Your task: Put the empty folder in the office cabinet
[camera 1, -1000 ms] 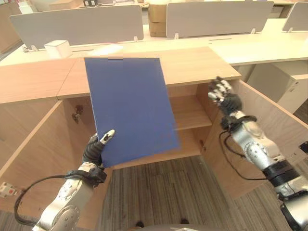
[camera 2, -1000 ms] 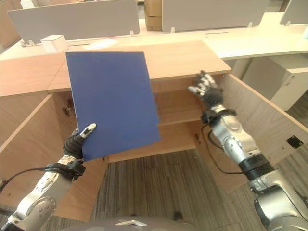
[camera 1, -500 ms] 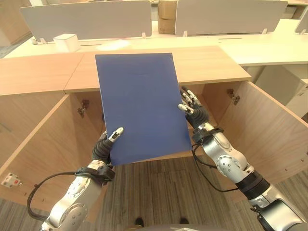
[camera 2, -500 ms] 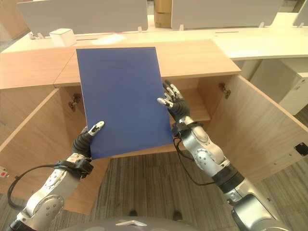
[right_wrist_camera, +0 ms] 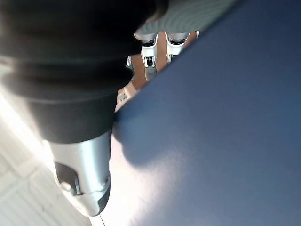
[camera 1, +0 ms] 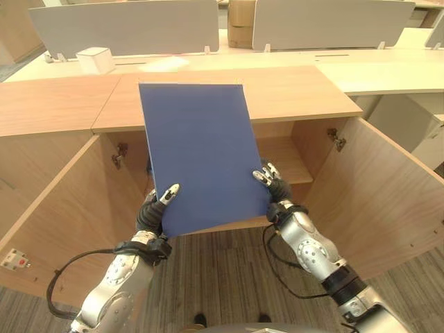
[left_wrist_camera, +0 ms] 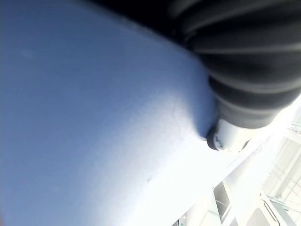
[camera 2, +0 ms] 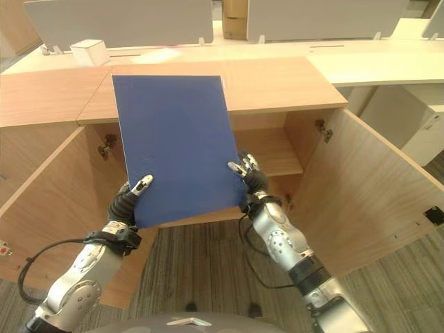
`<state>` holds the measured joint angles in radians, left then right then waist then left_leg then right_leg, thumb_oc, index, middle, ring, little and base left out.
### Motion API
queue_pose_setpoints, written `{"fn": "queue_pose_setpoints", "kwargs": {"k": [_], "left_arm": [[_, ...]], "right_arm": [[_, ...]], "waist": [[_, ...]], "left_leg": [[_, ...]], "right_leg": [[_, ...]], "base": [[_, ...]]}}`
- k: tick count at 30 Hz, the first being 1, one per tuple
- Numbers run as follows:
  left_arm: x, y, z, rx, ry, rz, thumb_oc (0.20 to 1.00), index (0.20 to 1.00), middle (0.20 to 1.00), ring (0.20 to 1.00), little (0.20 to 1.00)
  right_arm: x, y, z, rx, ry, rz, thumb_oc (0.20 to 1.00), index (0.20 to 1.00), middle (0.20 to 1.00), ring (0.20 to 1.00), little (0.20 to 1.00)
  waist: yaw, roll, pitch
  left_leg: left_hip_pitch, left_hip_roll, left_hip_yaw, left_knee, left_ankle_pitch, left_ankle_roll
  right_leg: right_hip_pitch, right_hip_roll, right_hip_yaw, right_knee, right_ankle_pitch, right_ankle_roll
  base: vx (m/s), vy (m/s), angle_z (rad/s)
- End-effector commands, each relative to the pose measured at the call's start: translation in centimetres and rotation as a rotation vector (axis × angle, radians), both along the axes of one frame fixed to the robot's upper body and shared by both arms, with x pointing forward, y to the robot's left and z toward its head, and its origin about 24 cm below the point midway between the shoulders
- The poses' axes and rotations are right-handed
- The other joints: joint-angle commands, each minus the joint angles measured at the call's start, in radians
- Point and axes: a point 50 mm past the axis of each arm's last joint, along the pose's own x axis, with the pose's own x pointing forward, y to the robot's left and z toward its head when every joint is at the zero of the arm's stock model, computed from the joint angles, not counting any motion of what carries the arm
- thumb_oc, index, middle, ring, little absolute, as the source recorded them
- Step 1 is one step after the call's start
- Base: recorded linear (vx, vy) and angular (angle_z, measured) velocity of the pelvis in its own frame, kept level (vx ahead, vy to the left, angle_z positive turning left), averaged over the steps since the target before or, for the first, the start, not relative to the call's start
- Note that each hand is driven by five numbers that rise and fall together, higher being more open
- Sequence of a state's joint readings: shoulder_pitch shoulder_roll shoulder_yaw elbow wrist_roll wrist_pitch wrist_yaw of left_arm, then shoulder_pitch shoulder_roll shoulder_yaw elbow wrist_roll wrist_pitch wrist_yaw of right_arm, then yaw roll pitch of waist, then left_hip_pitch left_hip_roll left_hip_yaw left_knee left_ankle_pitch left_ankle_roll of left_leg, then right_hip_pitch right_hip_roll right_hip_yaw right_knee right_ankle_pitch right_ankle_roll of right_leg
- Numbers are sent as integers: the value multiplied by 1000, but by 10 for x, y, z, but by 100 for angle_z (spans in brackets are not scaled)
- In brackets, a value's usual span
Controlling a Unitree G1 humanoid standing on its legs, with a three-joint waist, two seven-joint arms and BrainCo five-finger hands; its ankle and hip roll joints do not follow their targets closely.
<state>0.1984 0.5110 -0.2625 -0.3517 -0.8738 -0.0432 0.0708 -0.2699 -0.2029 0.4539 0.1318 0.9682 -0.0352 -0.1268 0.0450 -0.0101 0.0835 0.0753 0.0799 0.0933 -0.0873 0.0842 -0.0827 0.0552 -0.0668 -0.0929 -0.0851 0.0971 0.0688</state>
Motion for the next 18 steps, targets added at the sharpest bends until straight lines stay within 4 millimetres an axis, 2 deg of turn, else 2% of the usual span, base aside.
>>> {"fn": "queue_pose_setpoints", "kwargs": {"k": [1, 7, 18], "left_arm": [[10, 7, 49, 26, -273, 39, 200, 200, 200, 200, 200], [10, 5, 45, 22, -263, 43, 200, 200, 200, 200, 200], [13, 0, 43, -7, -243, -14, 200, 200, 200, 200, 200]], "right_arm": [[10, 2, 24, 1, -83, -51, 1000, 1000, 1000, 1000, 1000], [5, 17, 24, 7, -91, 24, 1000, 1000, 1000, 1000, 1000], [0, 20, 42, -23, -207, 169, 1000, 1000, 1000, 1000, 1000]], "waist": [[6, -62, -24], [4, -62, -22], [-4, -66, -21]], "left_leg": [[-25, 3, -6, 0, -89, -11], [-24, 3, -6, 0, -88, -10], [-24, 7, -7, 0, -87, -13]], "right_leg": [[52, -134, -3, 20, -123, 104], [53, -134, -2, 17, -121, 101], [50, -132, -3, 18, -121, 99]], "base": [[0, 0, 0], [0, 0, 0], [0, 0, 0]]}}
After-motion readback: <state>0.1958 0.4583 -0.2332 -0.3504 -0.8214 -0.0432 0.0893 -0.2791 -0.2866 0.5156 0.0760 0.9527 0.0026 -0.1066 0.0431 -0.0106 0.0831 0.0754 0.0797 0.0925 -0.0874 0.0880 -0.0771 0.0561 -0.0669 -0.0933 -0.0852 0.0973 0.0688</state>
